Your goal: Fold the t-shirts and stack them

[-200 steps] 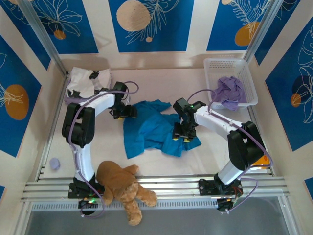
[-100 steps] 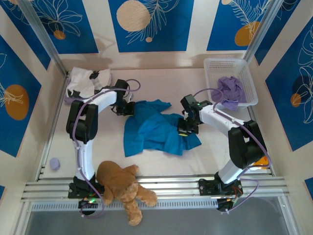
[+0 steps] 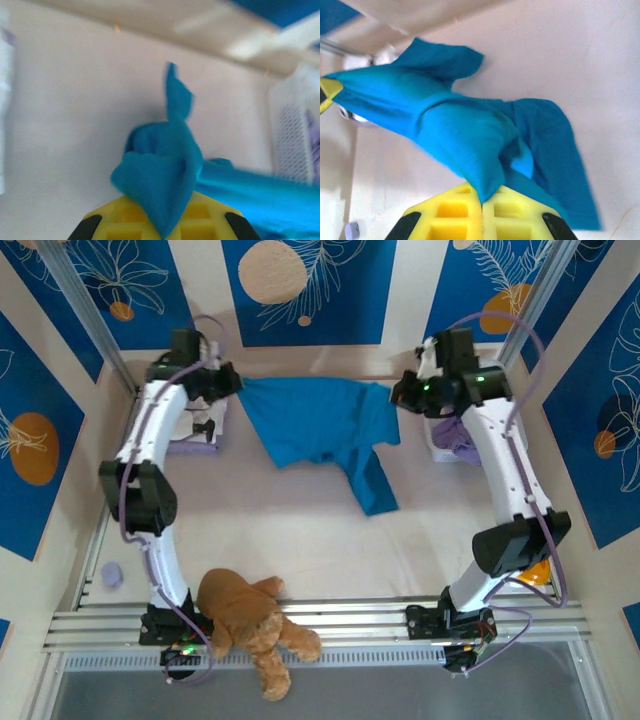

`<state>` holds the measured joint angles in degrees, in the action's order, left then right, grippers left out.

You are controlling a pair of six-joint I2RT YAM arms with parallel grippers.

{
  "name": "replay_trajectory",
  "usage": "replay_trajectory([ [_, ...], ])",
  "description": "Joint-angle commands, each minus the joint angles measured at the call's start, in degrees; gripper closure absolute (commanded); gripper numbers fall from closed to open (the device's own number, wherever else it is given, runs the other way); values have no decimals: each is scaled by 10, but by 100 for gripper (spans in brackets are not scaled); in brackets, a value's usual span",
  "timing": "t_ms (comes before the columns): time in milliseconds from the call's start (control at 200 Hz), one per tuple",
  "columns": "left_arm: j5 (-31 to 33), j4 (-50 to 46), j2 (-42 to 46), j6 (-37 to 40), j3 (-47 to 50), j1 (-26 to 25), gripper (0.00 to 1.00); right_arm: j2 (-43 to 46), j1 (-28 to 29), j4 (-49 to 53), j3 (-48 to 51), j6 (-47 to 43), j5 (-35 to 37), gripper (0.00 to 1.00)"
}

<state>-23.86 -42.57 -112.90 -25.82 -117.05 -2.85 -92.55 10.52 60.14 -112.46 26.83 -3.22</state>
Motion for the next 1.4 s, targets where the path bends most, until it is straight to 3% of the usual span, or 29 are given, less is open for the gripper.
replay_trajectory([
  [0, -42, 43, 96, -75, 8, 48, 100, 59, -12, 91, -39, -12, 1, 100],
  [115, -71, 68, 174, -88, 99, 87, 100, 142, -16, 96, 33, 9, -9, 100],
  [320, -136, 78, 302, -77, 346, 87, 100, 270, -15, 91, 315, 55, -72, 100],
  [435, -130, 75, 359, -62, 494, 45, 100, 297, -25, 98, 427, 58, -63, 100],
  [625, -122, 101, 409, -96, 671, -57, 100, 307, -49, 111, 510, 61, -30, 96],
  [660, -118, 104, 410, -103, 693, -69, 87, 304, -52, 113, 518, 57, -22, 90],
  [705, -112, 106, 413, -105, 713, -78, 56, 302, -57, 116, 527, 53, -16, 75],
  [745, -98, 95, 417, -99, 719, -81, 42, 304, -61, 120, 533, 52, -11, 67],
  [825, -61, 54, 420, -68, 698, -82, 33, 311, -62, 126, 539, 52, 7, 62],
  [960, -12, -3, 390, -19, 618, -82, 31, 310, -63, 138, 524, 45, 41, 58],
  [1115, -10, 19, 299, -10, 527, -93, 33, 277, -42, 66, 517, 62, 6, 57],
  [1245, -14, 39, 200, -15, 437, -116, 33, 177, 2, 4, 468, 70, 30, 56],
  [1391, -21, 43, 136, -25, 371, -124, 33, 6, 31, 2, 319, 42, 62, 56],
])
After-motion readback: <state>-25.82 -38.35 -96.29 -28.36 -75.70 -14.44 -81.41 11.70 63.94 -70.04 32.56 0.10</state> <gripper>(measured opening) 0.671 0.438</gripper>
